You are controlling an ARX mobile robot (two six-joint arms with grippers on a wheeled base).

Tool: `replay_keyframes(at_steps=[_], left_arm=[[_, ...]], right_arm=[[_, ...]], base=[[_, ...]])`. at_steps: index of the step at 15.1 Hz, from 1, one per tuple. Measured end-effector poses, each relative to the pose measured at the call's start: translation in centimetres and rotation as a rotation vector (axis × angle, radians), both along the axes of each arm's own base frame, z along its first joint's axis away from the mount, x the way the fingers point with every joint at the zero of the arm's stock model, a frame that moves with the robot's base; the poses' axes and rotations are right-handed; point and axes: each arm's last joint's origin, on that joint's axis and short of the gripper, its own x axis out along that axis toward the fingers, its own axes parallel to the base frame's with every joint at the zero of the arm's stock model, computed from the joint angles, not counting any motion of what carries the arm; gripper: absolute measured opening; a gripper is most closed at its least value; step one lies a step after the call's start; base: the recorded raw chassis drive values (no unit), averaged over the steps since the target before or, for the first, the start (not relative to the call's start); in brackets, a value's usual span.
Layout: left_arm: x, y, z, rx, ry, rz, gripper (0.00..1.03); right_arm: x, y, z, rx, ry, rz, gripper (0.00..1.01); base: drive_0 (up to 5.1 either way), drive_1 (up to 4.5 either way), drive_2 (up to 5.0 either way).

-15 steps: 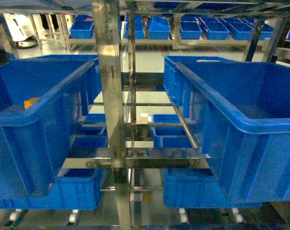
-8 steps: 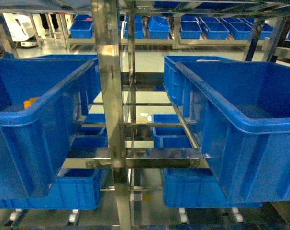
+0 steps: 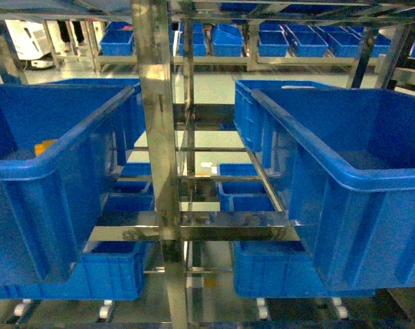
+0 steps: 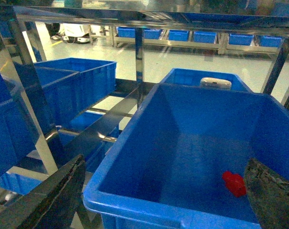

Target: Sort and place red and yellow blocks in left bins

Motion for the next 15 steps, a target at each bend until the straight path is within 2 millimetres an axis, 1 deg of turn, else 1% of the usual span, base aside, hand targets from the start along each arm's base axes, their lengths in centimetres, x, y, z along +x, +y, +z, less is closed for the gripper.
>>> replay_keyframes(at_steps=[3, 4, 5, 7, 8, 10, 11, 12, 15], left_arm=[[0.0, 0.0, 0.0, 0.000, 0.000, 0.000, 0.98], [-0.1, -0.3, 0.1, -0.007, -0.074, 0.040, 0.93], [-1.0, -0.6, -0.4, -0.034, -0.153, 0.107, 0.81], [-3.4, -0.7, -2.2, -0.057, -0.161, 0.131, 0.57], [-4.4, -0.6, -2.6, -0.069, -0.167, 0.140, 0.43], [-5.9, -0.6, -3.5, -0.072, -0.165, 0.139, 0.19], [-6.8, -0.6, -4.0, -0.072, -0.161, 0.139, 0.04], [-7.4, -0.6, -4.3, -0.075, -0.163, 0.138, 0.02], [-9.2, -0.6, -5.1, -0.075, -0.161, 0.139, 0.02]], right_arm=[[0.0, 0.0, 0.0, 0.001, 0.001, -0.001, 0.98], [-0.1, 0.5, 0.1, -0.007, -0.067, -0.092, 0.91], [-1.0, 0.8, -0.4, -0.008, -0.105, -0.199, 0.78], [-2.6, 0.5, -2.3, -0.016, -0.076, -0.315, 0.55], [-3.3, 0.5, -2.9, -0.017, -0.074, -0.318, 0.42], [-4.5, 0.5, -3.6, -0.015, -0.086, -0.316, 0.16], [-5.0, 0.5, -4.0, -0.015, -0.084, -0.316, 0.03], [-5.6, 0.5, -4.6, -0.015, -0.075, -0.316, 0.02], [-6.9, 0.5, -5.3, -0.012, -0.082, -0.316, 0.02]], base=[[0.0, 0.00, 0.0], [0.0, 0.00, 0.0], [0.0, 0.00, 0.0], [0.0, 0.00, 0.0], [0.0, 0.00, 0.0], [0.0, 0.00, 0.0], [0.0, 0.00, 0.0], [0.0, 0.00, 0.0], [0.0, 0.00, 0.0]])
